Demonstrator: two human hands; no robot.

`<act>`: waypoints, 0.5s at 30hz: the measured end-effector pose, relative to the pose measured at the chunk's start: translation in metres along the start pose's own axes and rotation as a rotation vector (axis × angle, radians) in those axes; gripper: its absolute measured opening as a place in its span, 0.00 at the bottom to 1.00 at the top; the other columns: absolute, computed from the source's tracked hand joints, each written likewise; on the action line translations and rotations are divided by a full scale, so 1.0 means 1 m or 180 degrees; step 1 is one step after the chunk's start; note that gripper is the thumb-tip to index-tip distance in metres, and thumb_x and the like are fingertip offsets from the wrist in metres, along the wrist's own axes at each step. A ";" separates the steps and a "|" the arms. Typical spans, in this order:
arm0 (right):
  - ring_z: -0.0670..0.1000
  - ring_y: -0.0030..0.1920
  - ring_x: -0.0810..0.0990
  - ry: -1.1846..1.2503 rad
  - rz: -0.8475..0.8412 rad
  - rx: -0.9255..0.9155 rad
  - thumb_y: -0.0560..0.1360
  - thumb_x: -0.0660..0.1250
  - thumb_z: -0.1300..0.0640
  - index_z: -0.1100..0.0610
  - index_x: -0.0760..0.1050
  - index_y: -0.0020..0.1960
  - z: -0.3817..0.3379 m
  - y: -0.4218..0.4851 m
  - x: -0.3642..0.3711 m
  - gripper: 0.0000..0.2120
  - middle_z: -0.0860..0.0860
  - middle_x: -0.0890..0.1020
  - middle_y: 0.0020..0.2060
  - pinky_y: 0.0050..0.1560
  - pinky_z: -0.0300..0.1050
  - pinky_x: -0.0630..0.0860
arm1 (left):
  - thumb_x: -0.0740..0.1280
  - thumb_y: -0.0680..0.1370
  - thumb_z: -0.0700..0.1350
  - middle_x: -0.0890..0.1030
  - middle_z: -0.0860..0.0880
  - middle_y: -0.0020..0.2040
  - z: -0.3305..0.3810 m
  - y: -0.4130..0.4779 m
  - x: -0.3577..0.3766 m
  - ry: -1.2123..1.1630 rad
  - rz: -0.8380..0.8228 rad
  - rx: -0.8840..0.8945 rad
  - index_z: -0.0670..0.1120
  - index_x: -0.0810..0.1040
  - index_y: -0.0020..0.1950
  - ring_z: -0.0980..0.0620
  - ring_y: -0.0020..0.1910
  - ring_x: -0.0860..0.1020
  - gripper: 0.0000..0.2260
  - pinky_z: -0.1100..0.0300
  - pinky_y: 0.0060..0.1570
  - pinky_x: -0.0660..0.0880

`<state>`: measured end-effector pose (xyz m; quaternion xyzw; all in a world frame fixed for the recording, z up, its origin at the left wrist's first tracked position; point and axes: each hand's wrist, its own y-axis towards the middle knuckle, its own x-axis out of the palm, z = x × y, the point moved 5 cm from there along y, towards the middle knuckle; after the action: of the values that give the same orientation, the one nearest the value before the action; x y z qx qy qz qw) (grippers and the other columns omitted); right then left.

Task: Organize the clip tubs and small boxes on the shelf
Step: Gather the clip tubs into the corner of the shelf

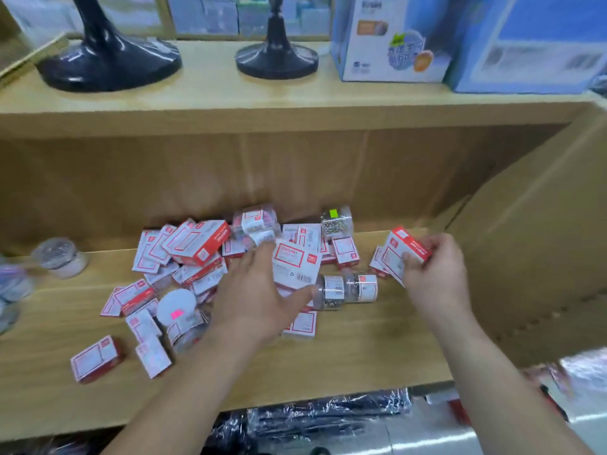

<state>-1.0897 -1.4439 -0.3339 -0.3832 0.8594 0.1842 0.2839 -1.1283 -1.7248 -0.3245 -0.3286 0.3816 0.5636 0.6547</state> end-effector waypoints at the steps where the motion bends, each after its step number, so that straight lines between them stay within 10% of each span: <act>1: 0.54 0.50 0.76 0.0032 0.0059 0.0052 0.77 0.68 0.60 0.55 0.71 0.58 0.006 0.000 -0.001 0.11 0.57 0.76 0.57 0.54 0.47 0.72 | 0.73 0.69 0.68 0.77 0.48 0.69 0.000 0.001 0.000 -0.0043 0.0066 -0.0065 0.51 0.64 0.77 0.44 0.68 0.72 0.42 0.51 0.61 0.72; 8: 0.54 0.50 0.77 0.0153 0.0249 0.0120 0.77 0.69 0.59 0.57 0.71 0.61 0.024 0.018 -0.013 0.14 0.56 0.75 0.59 0.56 0.46 0.73 | 0.74 0.73 0.58 0.83 0.50 0.57 0.004 0.004 -0.006 -0.0096 0.0327 -0.0020 0.54 0.68 0.75 0.43 0.58 0.79 0.33 0.49 0.53 0.77; 15: 0.48 0.47 0.71 0.0129 -0.0012 0.0121 0.77 0.69 0.60 0.56 0.73 0.61 0.031 0.029 -0.005 0.13 0.54 0.73 0.60 0.50 0.37 0.65 | 0.76 0.75 0.41 0.79 0.61 0.45 0.030 0.001 -0.011 -0.1564 0.0262 -0.0071 0.53 0.75 0.71 0.64 0.39 0.78 0.25 0.66 0.44 0.75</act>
<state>-1.0981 -1.4062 -0.3522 -0.3830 0.8677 0.1595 0.2740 -1.1259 -1.7046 -0.2998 -0.1731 0.2178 0.6570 0.7007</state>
